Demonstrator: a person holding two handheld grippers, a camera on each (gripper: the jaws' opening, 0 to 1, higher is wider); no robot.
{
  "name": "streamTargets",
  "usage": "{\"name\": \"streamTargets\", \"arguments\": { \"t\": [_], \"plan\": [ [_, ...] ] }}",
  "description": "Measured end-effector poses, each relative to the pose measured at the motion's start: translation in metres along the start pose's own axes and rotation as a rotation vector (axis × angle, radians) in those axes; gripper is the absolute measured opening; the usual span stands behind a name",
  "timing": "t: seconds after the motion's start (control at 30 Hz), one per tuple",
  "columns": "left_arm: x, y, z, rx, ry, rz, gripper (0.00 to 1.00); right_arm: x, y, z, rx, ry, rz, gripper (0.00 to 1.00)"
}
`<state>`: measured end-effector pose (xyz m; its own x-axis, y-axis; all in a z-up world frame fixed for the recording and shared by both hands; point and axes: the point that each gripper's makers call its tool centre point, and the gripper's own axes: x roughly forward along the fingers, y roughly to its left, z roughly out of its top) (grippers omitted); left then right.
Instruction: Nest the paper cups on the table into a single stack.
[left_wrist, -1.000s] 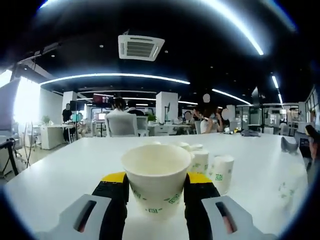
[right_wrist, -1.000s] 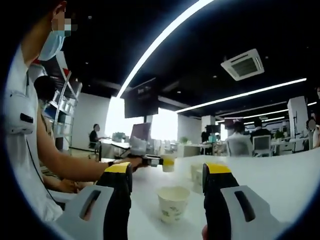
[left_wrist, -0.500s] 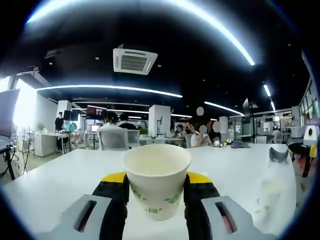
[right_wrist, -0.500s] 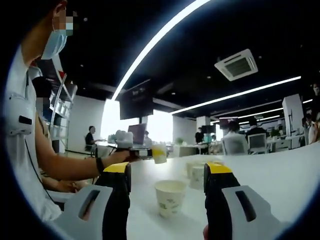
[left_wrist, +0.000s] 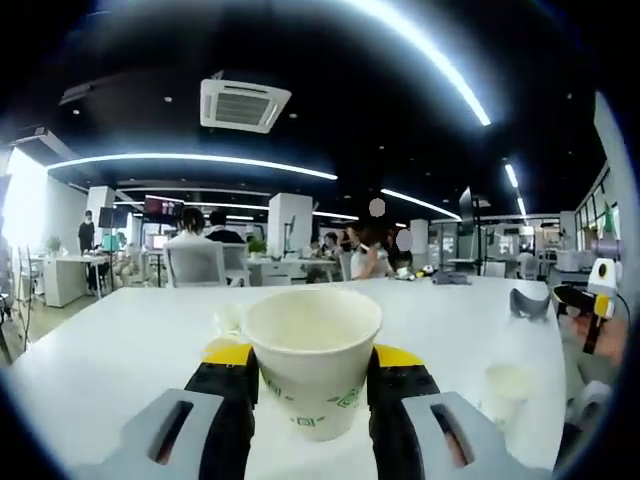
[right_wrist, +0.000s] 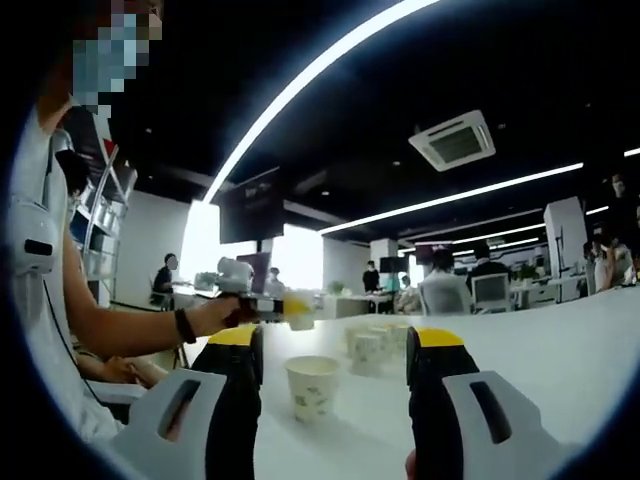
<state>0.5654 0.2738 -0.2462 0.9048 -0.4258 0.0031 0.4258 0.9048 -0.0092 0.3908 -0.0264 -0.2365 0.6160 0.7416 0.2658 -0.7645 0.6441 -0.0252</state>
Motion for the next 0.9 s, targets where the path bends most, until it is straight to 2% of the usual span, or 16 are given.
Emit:
{"name": "streamTargets", "arguments": {
  "t": [0.23, 0.43, 0.77, 0.9],
  "plan": [
    [-0.001, -0.030, 0.011, -0.037, 0.003, -0.089, 0.46, -0.012, -0.007, -0.006, 0.014, 0.002, -0.025, 0.58],
    [-0.003, -0.057, 0.013, -0.052, 0.005, -0.147, 0.46, -0.015, -0.005, -0.011, 0.031, 0.007, -0.031, 0.58],
    [-0.018, -0.111, 0.038, -0.052, -0.051, -0.269, 0.46, -0.015, 0.000, -0.012, 0.022, 0.011, -0.025, 0.57],
    [-0.019, -0.130, 0.044, -0.015, -0.057, -0.305, 0.46, -0.016, 0.002, -0.012, 0.022, 0.012, -0.021, 0.57]
  ]
}}
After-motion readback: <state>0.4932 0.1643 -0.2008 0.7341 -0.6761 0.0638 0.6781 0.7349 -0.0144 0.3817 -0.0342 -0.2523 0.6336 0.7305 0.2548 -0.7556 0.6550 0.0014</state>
